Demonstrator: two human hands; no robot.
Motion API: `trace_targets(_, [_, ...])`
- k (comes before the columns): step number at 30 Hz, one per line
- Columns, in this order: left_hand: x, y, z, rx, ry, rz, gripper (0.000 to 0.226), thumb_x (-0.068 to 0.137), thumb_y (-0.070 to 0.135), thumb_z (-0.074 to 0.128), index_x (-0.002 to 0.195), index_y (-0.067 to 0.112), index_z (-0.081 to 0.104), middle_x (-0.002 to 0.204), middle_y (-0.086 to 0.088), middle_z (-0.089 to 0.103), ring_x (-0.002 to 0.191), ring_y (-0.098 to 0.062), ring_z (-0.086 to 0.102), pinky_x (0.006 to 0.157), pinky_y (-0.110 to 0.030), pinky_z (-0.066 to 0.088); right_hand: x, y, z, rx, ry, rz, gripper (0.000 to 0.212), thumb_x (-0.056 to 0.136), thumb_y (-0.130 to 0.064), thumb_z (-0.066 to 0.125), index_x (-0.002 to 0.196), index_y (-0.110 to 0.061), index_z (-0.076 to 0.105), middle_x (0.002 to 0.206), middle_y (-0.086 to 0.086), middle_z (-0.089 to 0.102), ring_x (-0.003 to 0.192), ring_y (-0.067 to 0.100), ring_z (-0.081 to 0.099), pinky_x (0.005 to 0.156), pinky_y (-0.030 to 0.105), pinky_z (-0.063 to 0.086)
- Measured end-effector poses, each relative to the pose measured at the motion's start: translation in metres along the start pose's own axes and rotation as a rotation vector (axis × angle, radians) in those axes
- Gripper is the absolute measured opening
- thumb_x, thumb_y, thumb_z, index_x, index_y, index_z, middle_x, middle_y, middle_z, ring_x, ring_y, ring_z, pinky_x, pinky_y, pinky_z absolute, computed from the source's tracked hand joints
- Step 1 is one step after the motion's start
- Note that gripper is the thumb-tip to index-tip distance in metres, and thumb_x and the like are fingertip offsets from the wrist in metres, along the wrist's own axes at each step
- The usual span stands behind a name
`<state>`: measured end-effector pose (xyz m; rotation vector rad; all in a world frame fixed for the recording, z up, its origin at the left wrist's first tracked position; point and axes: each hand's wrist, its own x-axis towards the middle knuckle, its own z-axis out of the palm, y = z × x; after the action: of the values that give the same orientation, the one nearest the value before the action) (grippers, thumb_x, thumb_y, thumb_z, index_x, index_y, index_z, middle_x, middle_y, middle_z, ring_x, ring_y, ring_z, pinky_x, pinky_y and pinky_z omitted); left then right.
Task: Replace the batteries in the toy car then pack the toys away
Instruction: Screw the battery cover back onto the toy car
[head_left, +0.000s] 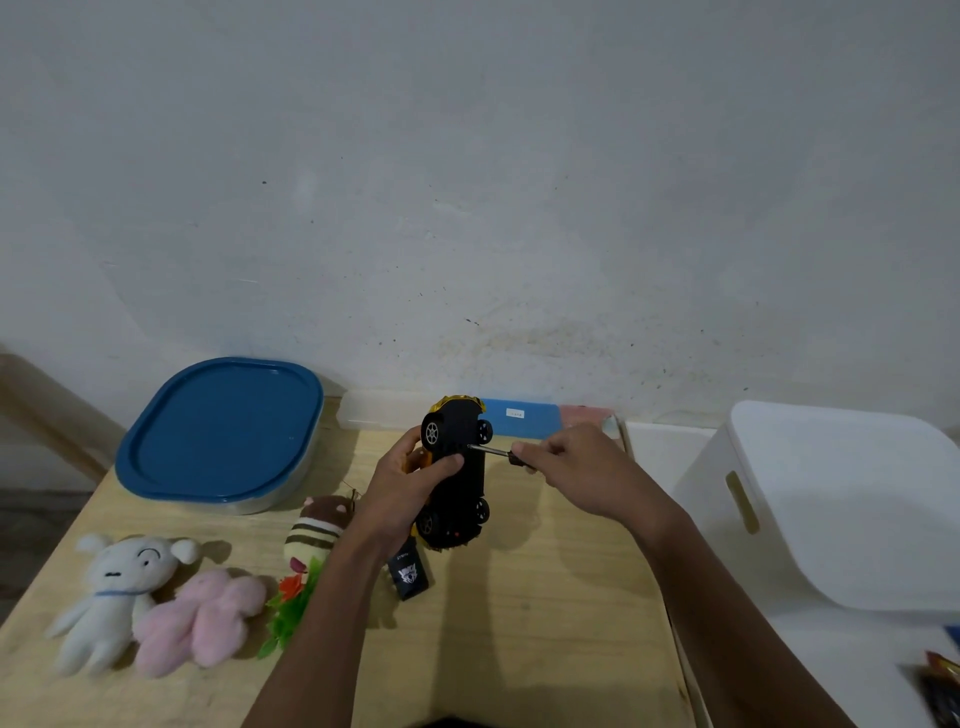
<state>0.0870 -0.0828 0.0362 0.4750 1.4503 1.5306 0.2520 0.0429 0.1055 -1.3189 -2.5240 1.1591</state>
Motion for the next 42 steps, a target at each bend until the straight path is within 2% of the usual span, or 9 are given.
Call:
trace_targets(3, [-0.003, -0.002, 0.005, -0.028, 0.014, -0.03, 0.037, 0.084, 0.011, 0.073, 0.113, 0.033, 0.067, 0.114, -0.012, 0.069, 0.108, -0.03, 0.066, 0.097, -0.053, 0.051, -0.002, 0.002, -0.002, 0.003, -0.049, 0.036, 0.037, 0.09, -0.055, 0.055, 0.083, -0.022, 0.071, 0.069, -0.003, 0.059, 0.058, 0.01, 0.052, 0.059, 0.027, 0.037])
trace_targets(7, [-0.006, 0.001, 0.011, -0.05, 0.034, -0.044, 0.033, 0.086, 0.008, 0.07, 0.109, 0.032, 0.067, 0.109, -0.01, 0.072, 0.105, -0.03, 0.067, 0.096, -0.051, 0.053, -0.006, 0.007, -0.005, 0.047, -0.062, 0.05, 0.032, 0.082, -0.051, 0.069, 0.092, -0.024, 0.056, 0.087, -0.011, 0.057, 0.076, 0.007, 0.058, 0.065, 0.027, 0.044])
trace_targets(11, [-0.005, 0.001, 0.013, -0.043, 0.041, -0.054, 0.033, 0.087, 0.008, 0.068, 0.114, 0.028, 0.066, 0.109, -0.01, 0.073, 0.106, -0.03, 0.068, 0.097, -0.053, 0.051, 0.0, 0.014, -0.007, 0.071, -0.079, -0.002, 0.032, 0.083, -0.057, 0.066, 0.082, -0.025, 0.062, 0.078, -0.005, 0.064, 0.075, 0.012, 0.063, 0.074, 0.035, 0.051])
trace_targets(16, [-0.003, 0.0, 0.014, -0.051, -0.012, -0.084, 0.032, 0.092, 0.006, 0.06, 0.115, 0.027, 0.066, 0.113, -0.016, 0.07, 0.11, -0.037, 0.064, 0.099, -0.059, 0.047, 0.004, 0.021, -0.013, 0.044, -0.108, -0.009, 0.041, 0.094, -0.054, 0.049, 0.077, -0.025, 0.072, 0.071, 0.008, 0.065, 0.067, 0.023, 0.061, 0.066, 0.03, 0.042])
trace_targets(23, [-0.001, 0.001, 0.017, -0.048, -0.077, -0.14, 0.036, 0.093, 0.012, 0.059, 0.125, 0.027, 0.059, 0.119, -0.016, 0.068, 0.112, -0.034, 0.064, 0.099, -0.055, 0.049, 0.015, 0.037, -0.012, 0.134, -0.13, 0.083, 0.053, 0.097, -0.056, 0.039, 0.068, -0.018, 0.062, 0.059, -0.003, 0.053, 0.052, 0.01, 0.046, 0.056, 0.026, 0.035])
trace_targets(26, [0.003, -0.003, 0.026, 0.098, 0.065, -0.15, 0.037, 0.09, 0.021, 0.068, 0.126, 0.026, 0.058, 0.111, -0.011, 0.07, 0.102, -0.027, 0.069, 0.092, -0.048, 0.055, 0.021, 0.051, -0.011, 0.281, -0.044, 0.163, 0.055, 0.089, -0.069, 0.042, 0.068, -0.019, 0.056, 0.056, -0.007, 0.048, 0.043, 0.004, 0.037, 0.052, 0.025, 0.029])
trace_targets(30, [0.016, -0.029, 0.044, 0.522, 0.267, -0.171, 0.059, 0.082, 0.038, 0.075, 0.131, 0.017, 0.051, 0.11, -0.002, 0.065, 0.095, -0.019, 0.064, 0.081, -0.033, 0.052, 0.024, 0.068, -0.008, 0.409, 0.064, 0.183, 0.047, 0.09, -0.063, 0.047, 0.072, -0.02, 0.049, 0.061, -0.002, 0.041, 0.047, 0.008, 0.032, 0.051, 0.026, 0.026])
trace_targets(35, [0.033, -0.078, 0.072, 0.943, 0.18, -0.262, 0.087, 0.075, 0.053, 0.075, 0.141, 0.012, 0.034, 0.131, -0.014, 0.044, 0.122, -0.033, 0.048, 0.097, -0.042, 0.045, 0.031, 0.085, -0.007, 0.426, 0.105, 0.177, 0.04, 0.1, -0.044, 0.043, 0.077, -0.017, 0.062, 0.055, -0.003, 0.041, 0.048, 0.009, 0.037, 0.051, 0.026, 0.03])
trace_targets(42, [0.045, -0.114, 0.105, 1.202, 0.185, -0.26, 0.079, 0.08, 0.048, 0.068, 0.139, 0.013, 0.029, 0.13, -0.012, 0.039, 0.121, -0.032, 0.044, 0.09, -0.044, 0.046, 0.044, 0.106, -0.003, 0.404, 0.122, 0.129, 0.034, 0.101, -0.041, 0.041, 0.104, -0.018, 0.066, 0.058, -0.016, 0.043, 0.055, -0.001, 0.04, 0.057, 0.022, 0.031])
